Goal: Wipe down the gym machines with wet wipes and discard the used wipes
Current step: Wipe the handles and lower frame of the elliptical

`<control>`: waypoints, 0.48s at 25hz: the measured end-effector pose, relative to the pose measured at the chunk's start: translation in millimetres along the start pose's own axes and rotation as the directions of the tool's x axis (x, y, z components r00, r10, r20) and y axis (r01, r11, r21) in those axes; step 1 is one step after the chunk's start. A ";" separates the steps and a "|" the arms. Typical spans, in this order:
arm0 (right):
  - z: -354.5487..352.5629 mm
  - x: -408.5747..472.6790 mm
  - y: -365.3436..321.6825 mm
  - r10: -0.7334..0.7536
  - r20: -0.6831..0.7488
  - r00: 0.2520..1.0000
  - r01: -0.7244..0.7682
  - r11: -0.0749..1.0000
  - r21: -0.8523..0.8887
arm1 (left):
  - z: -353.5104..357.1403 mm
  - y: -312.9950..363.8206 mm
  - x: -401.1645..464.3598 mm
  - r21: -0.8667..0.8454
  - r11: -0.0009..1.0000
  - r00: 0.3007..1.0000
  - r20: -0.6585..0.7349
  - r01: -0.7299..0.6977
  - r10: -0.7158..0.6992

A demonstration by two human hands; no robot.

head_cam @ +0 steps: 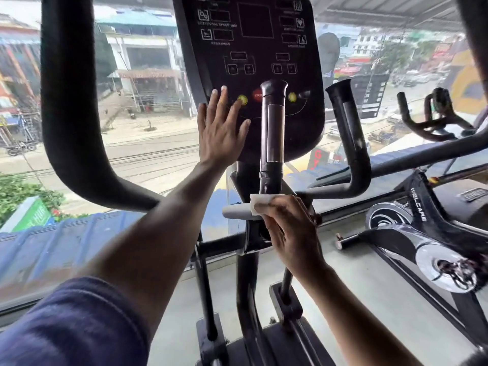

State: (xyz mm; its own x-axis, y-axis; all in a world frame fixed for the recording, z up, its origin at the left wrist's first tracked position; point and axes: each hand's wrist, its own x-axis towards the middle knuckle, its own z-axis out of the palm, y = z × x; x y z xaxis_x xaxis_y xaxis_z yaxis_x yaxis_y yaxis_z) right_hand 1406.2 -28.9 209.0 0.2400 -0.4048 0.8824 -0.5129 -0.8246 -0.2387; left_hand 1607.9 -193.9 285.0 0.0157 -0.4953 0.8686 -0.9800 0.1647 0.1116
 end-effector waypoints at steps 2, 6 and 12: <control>-6.5 1.9 2.9 -0.030 0.023 0.999 0.030 1.000 -0.005 | 5.8 -0.6 0.2 0.004 1.000 0.999 -0.042 0.000 0.000; -15.5 39.8 5.5 -0.063 -0.034 0.997 0.061 0.997 -0.044 | 9.4 -4.0 -2.4 -0.002 1.000 0.997 -0.074 -0.015 0.015; -7.4 10.0 -1.6 -0.139 0.153 0.978 0.173 0.955 -0.242 | 8.6 -3.7 -1.8 0.010 1.000 0.998 -0.056 -0.005 0.005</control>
State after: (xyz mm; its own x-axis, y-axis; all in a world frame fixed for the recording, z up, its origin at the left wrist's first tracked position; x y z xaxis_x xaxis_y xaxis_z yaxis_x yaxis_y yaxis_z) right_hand 1403.3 -28.8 221.2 0.4321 -0.3422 0.8344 -0.6477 -0.7615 0.0232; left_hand 1609.8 -201.0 278.8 0.0218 -0.4458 0.8949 -0.9820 0.1583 0.1028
